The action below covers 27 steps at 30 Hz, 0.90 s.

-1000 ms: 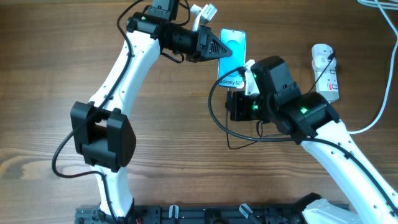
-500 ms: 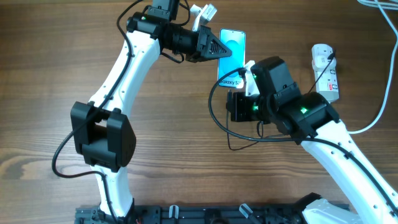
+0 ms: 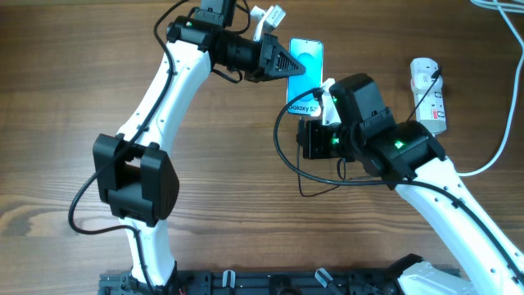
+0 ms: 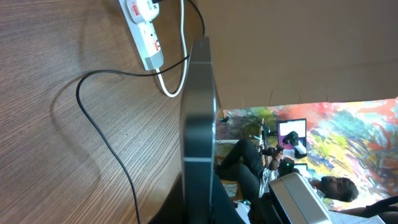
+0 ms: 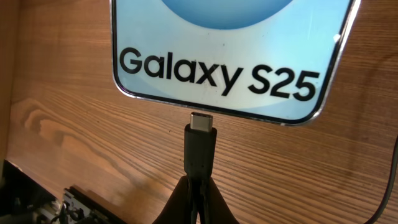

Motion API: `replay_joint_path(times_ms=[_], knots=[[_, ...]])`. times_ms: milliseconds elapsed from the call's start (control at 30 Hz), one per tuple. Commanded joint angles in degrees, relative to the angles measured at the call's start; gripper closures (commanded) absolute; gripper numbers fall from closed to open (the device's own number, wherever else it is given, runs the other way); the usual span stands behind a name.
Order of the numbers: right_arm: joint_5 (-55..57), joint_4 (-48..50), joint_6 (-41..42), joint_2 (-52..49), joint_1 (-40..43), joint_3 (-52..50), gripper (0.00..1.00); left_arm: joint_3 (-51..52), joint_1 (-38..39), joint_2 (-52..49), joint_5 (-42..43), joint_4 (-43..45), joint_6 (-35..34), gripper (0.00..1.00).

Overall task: Plug charger to phone and switch on socket
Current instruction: 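Align the USB-C plug with the phone port and push upward, then open the right gripper to release the plug and withdraw it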

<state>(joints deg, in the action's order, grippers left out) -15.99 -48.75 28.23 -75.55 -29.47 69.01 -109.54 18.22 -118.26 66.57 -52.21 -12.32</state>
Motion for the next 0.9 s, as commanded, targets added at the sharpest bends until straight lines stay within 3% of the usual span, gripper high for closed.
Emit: replay_joint_path(times_ms=[0, 867], knots=[[1.1, 0.3, 0.2, -0.7, -0.2, 0.9, 0.95, -1.2, 0.0, 1.8, 2.8, 0.3, 0.2, 0.96], [2.3, 1.2, 0.3, -0.7, -0.2, 0.9, 0.96, -1.2, 0.4, 1.8, 2.8, 0.3, 1.7, 0.96]])
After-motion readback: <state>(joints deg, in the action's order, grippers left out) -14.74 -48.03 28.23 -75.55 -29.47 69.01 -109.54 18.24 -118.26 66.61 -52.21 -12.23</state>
